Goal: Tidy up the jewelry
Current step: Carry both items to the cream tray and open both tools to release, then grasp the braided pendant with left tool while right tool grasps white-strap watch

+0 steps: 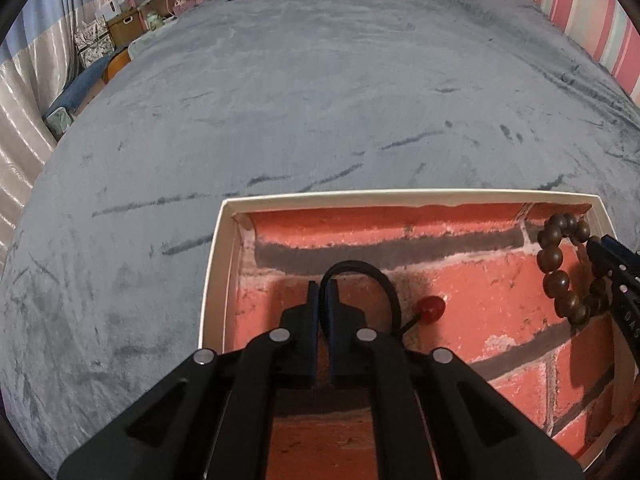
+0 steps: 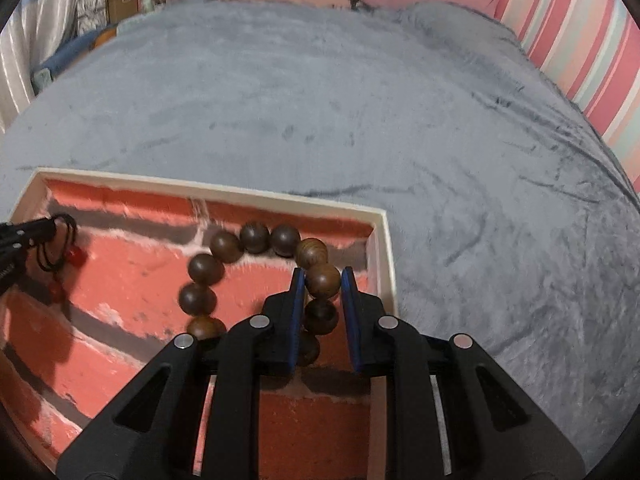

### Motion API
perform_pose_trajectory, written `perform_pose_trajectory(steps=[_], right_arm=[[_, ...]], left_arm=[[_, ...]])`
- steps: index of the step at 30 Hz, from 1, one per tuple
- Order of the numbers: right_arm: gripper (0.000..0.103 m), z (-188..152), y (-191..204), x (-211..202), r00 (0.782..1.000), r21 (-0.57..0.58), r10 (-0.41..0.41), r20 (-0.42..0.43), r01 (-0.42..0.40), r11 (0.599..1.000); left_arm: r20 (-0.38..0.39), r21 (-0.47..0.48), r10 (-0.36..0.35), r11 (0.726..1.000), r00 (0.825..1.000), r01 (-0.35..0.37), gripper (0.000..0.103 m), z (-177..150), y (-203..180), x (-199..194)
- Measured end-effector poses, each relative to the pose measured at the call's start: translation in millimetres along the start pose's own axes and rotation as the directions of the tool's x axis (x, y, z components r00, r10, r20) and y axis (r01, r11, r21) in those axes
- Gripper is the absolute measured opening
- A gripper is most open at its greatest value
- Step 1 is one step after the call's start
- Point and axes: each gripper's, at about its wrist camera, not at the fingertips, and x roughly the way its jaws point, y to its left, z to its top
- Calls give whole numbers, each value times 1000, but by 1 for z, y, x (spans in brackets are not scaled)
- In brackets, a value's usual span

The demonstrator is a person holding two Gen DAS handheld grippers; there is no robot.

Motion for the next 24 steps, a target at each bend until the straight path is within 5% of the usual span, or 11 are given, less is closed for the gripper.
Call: perform_pose_trajectory(steps=[4,7,15,20,24], right_arm=[[20,-1,-2,5,1000,11,14,-23,-14,1000],[25,0,-3,-3,1000,5,26,-5,-26,1000],[68,0,-18,-69,990,20,54,131,-57,998],[95,-23,-44,-131,969,40,28,247,-39,998],[99,-54,-61,-181,946,52,12,324,-31,998]], left_arm=[[-8,-2,12,1000,1000,-12,11,1,4,0],[21,3,35,999,999,-35,54,-2,3,-8],[113,16,2,1000,994,-3,60,-10,3,-60],[260,-1,-30,999,965,32,83,-36,14,-134],[381,-15,-45,998,923,55,92,-77,22,-200]])
